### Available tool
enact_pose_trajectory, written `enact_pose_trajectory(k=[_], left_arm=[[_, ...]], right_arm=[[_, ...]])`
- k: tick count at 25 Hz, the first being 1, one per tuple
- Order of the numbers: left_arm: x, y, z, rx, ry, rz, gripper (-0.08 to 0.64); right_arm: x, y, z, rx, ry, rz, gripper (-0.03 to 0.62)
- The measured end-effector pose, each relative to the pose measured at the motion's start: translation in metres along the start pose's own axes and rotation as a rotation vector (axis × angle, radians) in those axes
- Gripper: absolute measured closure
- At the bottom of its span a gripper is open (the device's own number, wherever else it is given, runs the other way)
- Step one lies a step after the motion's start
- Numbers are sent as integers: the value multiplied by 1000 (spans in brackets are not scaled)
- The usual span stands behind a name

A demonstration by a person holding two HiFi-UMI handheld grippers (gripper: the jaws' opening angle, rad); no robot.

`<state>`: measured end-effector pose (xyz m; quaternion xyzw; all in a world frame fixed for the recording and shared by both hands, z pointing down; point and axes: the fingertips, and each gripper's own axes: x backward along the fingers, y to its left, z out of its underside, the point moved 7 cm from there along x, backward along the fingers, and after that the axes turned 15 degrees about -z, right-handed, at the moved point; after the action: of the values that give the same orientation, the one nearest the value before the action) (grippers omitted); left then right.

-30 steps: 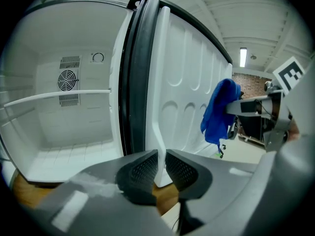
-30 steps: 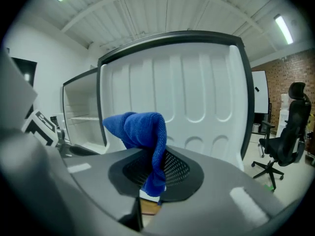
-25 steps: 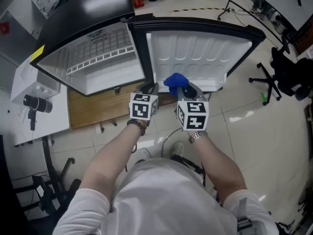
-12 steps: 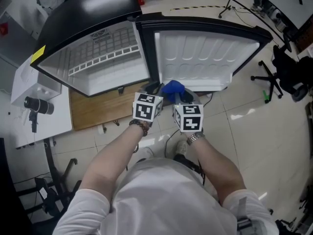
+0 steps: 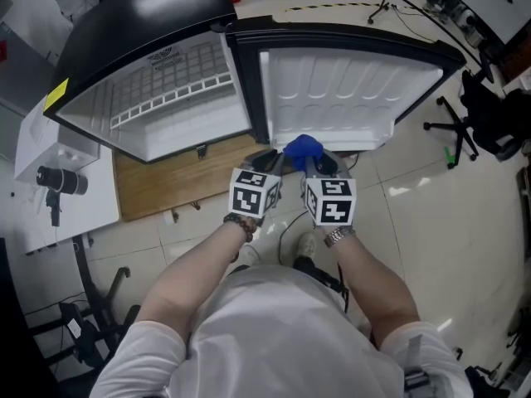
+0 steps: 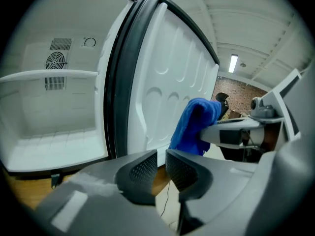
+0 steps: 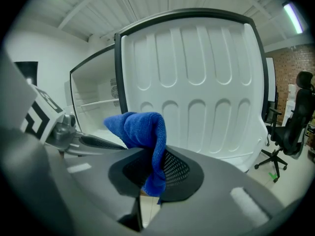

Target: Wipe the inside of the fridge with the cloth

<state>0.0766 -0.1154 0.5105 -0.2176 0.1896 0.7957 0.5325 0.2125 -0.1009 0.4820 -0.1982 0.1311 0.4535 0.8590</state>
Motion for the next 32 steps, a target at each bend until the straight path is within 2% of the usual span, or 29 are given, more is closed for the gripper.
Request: enact_pose_trajectory(k=[10, 14, 20, 32], left_arm=[[-10, -3, 13, 13, 34, -24, 511], [-9, 1, 21, 24, 45, -40, 511], [-8, 7, 25, 45, 36, -59, 511], [-22, -9, 21, 113, 18, -37, 486]], right_arm=[[-21, 11, -29, 3, -37, -63, 552], [-49, 11, -21, 8, 24, -78, 552], [-58, -8, 0, -25, 113, -39, 552], [-24, -56, 12, -37, 129, 52, 552]])
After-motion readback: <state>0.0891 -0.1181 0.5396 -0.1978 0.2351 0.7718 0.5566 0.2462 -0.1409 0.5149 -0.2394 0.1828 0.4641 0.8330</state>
